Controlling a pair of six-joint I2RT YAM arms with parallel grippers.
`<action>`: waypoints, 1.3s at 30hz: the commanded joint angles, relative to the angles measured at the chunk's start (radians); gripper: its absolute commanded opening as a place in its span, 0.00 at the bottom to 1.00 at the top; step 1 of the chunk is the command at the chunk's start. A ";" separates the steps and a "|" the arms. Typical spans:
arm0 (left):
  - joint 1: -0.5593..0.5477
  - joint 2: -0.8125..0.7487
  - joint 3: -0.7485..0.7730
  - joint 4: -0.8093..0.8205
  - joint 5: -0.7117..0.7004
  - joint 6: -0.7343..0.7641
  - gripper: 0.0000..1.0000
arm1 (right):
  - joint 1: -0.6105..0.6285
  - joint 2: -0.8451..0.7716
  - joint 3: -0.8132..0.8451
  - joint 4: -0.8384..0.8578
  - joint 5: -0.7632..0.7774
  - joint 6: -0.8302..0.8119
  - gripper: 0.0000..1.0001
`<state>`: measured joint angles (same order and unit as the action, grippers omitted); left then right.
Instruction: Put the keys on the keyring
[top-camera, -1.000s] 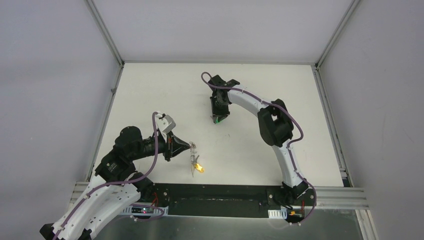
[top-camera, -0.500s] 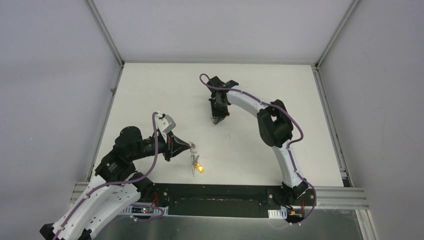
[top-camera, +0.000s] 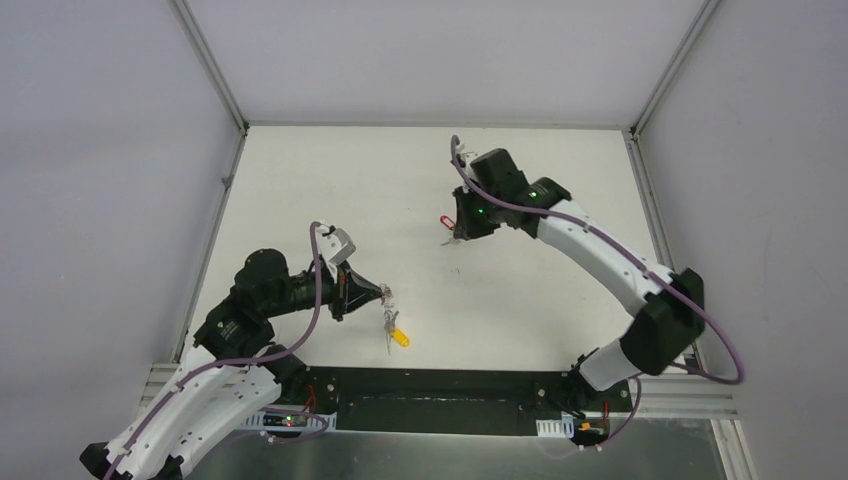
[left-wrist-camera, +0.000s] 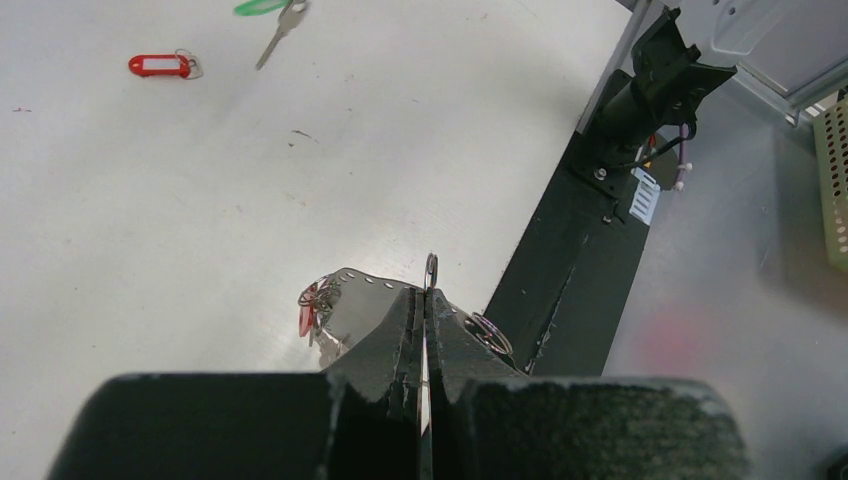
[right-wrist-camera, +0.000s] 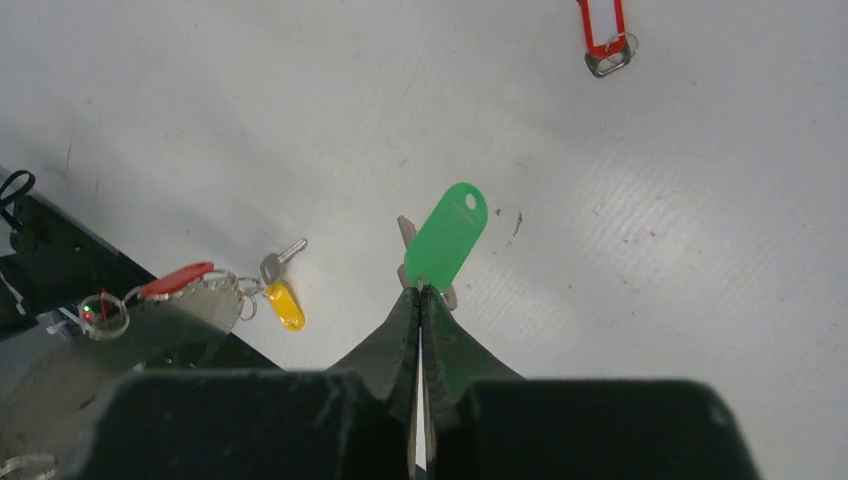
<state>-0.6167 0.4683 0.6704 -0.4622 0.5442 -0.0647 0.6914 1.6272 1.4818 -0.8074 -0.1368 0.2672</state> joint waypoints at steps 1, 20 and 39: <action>-0.009 0.041 0.048 0.094 0.028 -0.014 0.00 | -0.026 -0.227 -0.207 0.166 -0.001 -0.111 0.00; -0.031 0.276 0.000 0.358 0.056 -0.127 0.00 | -0.102 -0.547 -0.382 0.137 -0.468 -0.118 0.00; -0.139 0.194 0.004 0.266 0.007 0.075 0.00 | 0.176 -0.464 -0.306 0.223 -0.460 -0.139 0.00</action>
<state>-0.7357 0.7033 0.6712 -0.2379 0.5678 -0.0780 0.8322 1.1740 1.1172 -0.6697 -0.6060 0.1474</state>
